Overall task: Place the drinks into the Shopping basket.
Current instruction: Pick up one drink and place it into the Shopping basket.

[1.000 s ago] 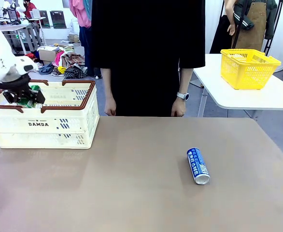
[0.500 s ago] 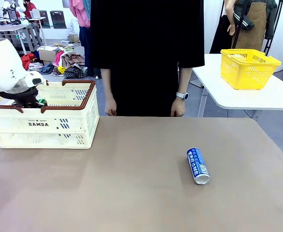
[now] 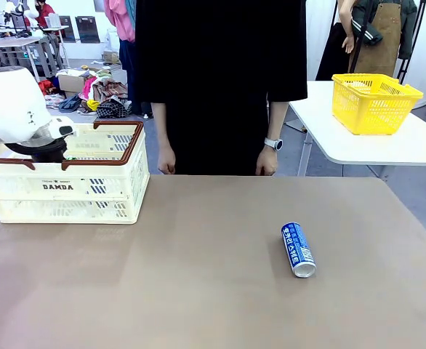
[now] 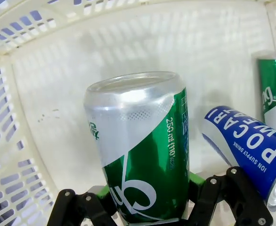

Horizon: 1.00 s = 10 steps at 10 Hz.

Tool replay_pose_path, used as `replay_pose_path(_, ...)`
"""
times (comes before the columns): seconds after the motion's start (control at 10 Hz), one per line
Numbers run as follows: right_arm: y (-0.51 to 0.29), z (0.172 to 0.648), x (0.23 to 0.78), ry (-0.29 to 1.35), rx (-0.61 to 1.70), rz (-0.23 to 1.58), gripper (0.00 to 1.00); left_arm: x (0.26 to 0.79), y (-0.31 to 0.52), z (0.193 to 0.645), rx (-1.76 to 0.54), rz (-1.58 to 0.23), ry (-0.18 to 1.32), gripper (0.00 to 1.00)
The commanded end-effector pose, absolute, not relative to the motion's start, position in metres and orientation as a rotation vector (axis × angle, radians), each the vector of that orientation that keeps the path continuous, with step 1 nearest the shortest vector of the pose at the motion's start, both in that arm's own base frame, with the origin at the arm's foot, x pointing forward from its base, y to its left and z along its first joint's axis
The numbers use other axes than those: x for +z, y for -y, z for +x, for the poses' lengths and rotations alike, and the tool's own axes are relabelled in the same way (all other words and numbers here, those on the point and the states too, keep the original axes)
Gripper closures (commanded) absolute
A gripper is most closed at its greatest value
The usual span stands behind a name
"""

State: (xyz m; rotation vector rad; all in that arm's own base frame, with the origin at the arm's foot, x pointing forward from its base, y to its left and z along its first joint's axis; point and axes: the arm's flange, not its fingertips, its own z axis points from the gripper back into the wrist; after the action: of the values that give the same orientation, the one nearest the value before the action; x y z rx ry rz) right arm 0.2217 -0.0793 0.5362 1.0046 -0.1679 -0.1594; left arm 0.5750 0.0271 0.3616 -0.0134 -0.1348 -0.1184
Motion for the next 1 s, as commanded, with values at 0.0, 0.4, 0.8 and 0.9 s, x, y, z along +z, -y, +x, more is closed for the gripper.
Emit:
replay_pose_path(0.0, 0.079, 0.223, 0.538, 0.185, -0.136, 1.031, 0.00, 0.371, -0.031, 0.579, -0.116, -0.008, 0.141, 0.32)
replay_pose_path(0.4, 0.079, 0.223, 0.538, 0.185, -0.136, 1.031, 0.00, 0.371, -0.031, 0.578, -0.109, -0.005, 0.147, 0.00)
replay_pose_path(0.8, 0.079, 0.223, 0.538, 0.185, -0.136, 1.031, 0.00, 0.389, -0.044, 0.574, -0.085, -0.009, 0.190, 0.00)
replay_pose_path(0.9, 0.079, 0.223, 0.538, 0.185, -0.136, 1.031, 0.00, 0.407, -0.048, 0.571, -0.078, -0.008, 0.226, 0.00)
